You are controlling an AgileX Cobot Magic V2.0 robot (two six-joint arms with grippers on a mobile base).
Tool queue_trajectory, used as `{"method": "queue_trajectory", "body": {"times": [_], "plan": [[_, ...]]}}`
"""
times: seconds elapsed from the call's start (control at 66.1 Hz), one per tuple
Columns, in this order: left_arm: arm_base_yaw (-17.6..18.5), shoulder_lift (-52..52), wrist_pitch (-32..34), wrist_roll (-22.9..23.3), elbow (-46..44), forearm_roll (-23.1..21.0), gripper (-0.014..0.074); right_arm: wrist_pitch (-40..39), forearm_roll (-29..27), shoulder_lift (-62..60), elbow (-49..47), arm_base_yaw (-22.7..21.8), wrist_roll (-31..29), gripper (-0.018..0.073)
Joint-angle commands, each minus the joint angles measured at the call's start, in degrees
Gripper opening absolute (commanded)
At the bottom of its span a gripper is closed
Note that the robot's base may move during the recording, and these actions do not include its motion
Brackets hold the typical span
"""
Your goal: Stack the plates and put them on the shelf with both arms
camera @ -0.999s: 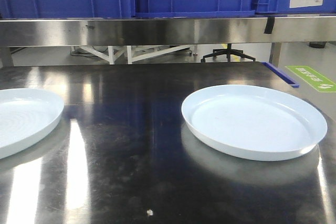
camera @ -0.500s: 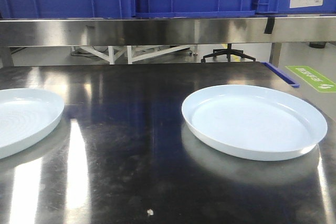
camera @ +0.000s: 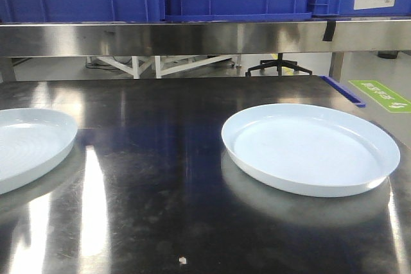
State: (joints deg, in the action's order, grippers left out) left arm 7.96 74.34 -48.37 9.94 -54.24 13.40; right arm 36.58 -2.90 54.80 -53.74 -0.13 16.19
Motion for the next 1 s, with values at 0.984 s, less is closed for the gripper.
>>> {"method": "queue_trajectory", "body": {"times": [0.984], "plan": [[-0.6,9.1,6.4,2.3,-1.5,2.5,0.0475,-3.4,0.1,-0.5,-2.2,0.0,-0.2,0.0550]]}}
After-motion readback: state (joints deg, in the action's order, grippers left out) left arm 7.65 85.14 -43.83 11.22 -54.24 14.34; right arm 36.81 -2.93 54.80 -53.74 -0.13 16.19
